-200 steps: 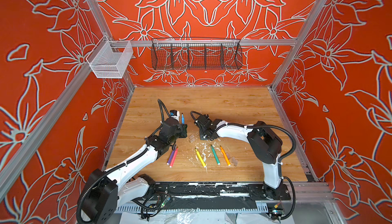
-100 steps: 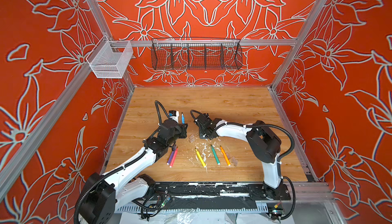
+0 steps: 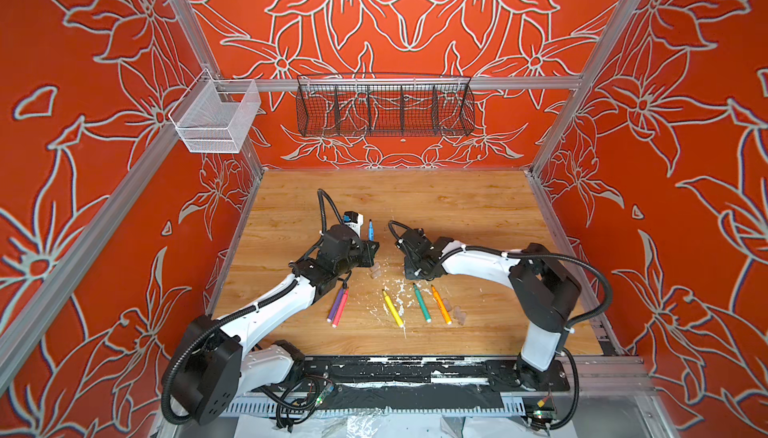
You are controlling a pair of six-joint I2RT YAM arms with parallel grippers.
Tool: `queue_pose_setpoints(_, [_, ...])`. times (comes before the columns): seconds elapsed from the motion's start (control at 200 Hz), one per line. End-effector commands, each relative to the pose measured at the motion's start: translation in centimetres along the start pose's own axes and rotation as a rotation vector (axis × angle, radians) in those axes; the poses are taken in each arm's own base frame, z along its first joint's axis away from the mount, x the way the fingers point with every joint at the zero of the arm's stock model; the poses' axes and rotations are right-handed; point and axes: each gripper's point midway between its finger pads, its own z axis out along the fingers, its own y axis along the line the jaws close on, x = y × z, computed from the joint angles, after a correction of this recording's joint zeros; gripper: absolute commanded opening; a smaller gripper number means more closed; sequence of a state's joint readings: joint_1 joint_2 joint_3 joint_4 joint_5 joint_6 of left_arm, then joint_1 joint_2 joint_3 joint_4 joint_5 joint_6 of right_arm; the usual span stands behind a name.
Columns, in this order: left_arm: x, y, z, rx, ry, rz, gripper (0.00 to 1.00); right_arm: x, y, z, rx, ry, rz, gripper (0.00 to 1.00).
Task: Insert the pens into the pen caps
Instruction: 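Lift the white cap with the right gripper toward the held blue marker, then lower the white cap onto the blue marker tip held by the left gripper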
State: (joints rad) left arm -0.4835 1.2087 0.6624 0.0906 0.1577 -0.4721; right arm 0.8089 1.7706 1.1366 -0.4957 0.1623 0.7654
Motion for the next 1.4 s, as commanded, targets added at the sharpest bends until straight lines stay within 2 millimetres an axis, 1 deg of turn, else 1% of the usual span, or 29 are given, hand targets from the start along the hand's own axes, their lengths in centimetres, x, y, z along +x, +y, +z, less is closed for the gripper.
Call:
queue_pose_setpoints(0.0, [0.2,-2.2,0.2,0.133,0.013,0.011,0.00,-2.7,-0.3,-3.8,-0.061,-0.083,0.096,0.08])
queue_pose_setpoints(0.025, [0.2,-2.5,0.2,0.152,0.016,0.013,0.00,-3.2,-0.3,-4.5,-0.064,-0.101,0.106,0.08])
queue_pose_setpoints(0.035, [0.2,-2.6,0.3,0.160,0.018,0.014,0.00,-3.6,-0.3,-5.1,-0.070,-0.116,0.114,0.08])
queue_pose_setpoints(0.055, [0.3,-2.9,0.3,0.174,0.022,0.016,0.00,-4.0,-0.4,-5.5,-0.074,-0.129,0.121,0.08])
queue_pose_setpoints(0.065, [0.3,-3.0,0.3,0.183,0.022,0.017,0.00,-4.4,-0.3,-6.2,-0.087,-0.146,0.130,0.08])
queue_pose_setpoints(0.08, [0.3,-3.3,0.2,0.197,0.024,0.019,0.00,-4.7,-0.3,-6.5,-0.093,-0.157,0.136,0.08])
queue_pose_setpoints(0.115, [0.3,-3.8,0.1,0.228,0.028,0.025,0.00,-5.8,0.0,-8.1,-0.119,-0.200,0.160,0.08])
queue_pose_setpoints(0.15, [0.3,-4.3,0.0,0.258,0.029,0.031,0.00,-6.5,0.2,-9.1,-0.140,-0.228,0.176,0.08])
queue_pose_setpoints(0.165, [0.4,-4.6,0.0,0.272,0.030,0.034,0.00,-7.0,0.4,-10.0,-0.160,-0.250,0.187,0.08])
queue_pose_setpoints(0.205, [0.5,-5.1,-0.2,0.307,0.033,0.036,0.00,-7.8,0.7,-11.1,-0.190,-0.282,0.200,0.08])
queue_pose_setpoints(0.215, [0.5,-5.3,-0.2,0.318,0.032,0.038,0.00,-8.1,0.8,-11.7,-0.206,-0.298,0.205,0.08])
queue_pose_setpoints(0.33, [0.9,-7.4,-1.0,0.432,0.032,0.063,0.00,-9.8,1.9,-14.6,-0.311,-0.395,0.204,0.08])
queue_pose_setpoints(0.375, [1.1,-7.9,-1.1,0.452,0.033,0.076,0.00,-10.2,2.4,-15.3,-0.347,-0.418,0.193,0.07])
queue_pose_setpoints(0.41, [1.2,-8.3,-1.2,0.462,0.032,0.088,0.00,-10.3,2.7,-15.7,-0.378,-0.432,0.192,0.06])
queue_pose_setpoints(0.47, [1.5,-8.7,-1.3,0.469,0.033,0.106,0.00,-10.3,3.2,-15.9,-0.427,-0.446,0.197,0.06])
queue_pose_setpoints(0.56, [1.9,-9.3,-1.3,0.484,0.036,0.125,0.00,-10.3,4.9,-16.2,-0.549,-0.476,0.184,0.06])
queue_pose_setpoints(0.636, [2.1,-9.6,-1.3,0.496,0.039,0.135,0.00,-10.7,5.8,-16.9,-0.625,-0.512,0.184,0.05])
queue_pose_setpoints(0.711, [2.2,-9.9,-1.2,0.503,0.043,0.140,0.00,-11.1,5.9,-17.3,-0.648,-0.535,0.202,0.05])
queue_pose_setpoints(0.806, [2.6,-10.1,-1.1,0.511,0.051,0.144,0.00,-11.8,5.9,-18.5,-0.672,-0.579,0.216,0.03])
queue_pose_setpoints(1.001, [2.7,-10.4,-1.1,0.514,0.042,0.159,0.00,-12.7,4.6,-20.6,-0.676,-0.665,0.269,0.01])
queue_pose_setpoints(1.096, [2.8,-10.6,-1.3,0.525,0.042,0.164,0.00,-12.8,4.9,-21.7,-0.716,-0.683,0.259,0.01])
queue_pose_setpoints(1.226, [2.7,-10.8,-1.4,0.531,0.040,0.168,0.00,-12.5,6.1,-22.0,-0.774,-0.665,0.244,0.00])
queue_pose_setpoints(1.396, [2.7,-10.6,-1.4,0.521,0.038,0.159,0.00,-11.8,6.8,-21.8,-0.777,-0.653,0.231,0.00])
